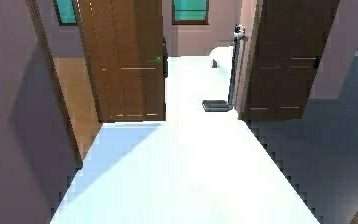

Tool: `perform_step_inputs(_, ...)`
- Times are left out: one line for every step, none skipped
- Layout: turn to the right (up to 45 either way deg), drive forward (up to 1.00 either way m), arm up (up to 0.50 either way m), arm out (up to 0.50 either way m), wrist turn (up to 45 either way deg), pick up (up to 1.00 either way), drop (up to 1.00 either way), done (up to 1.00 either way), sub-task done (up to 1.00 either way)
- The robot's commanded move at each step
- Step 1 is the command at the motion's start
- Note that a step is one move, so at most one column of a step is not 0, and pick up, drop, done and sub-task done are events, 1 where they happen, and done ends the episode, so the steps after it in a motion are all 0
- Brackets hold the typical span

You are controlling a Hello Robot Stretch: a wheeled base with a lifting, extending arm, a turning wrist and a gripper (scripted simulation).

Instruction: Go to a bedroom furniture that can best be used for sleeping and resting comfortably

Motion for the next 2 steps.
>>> perform_step_inputs(0.0,1.0,0.0,0.0,0.0,0.0,0.0,0.0,0.0)
perform_step_inputs(0.0,1.0,0.0,0.0,0.0,0.0,0.0,0.0,0.0)
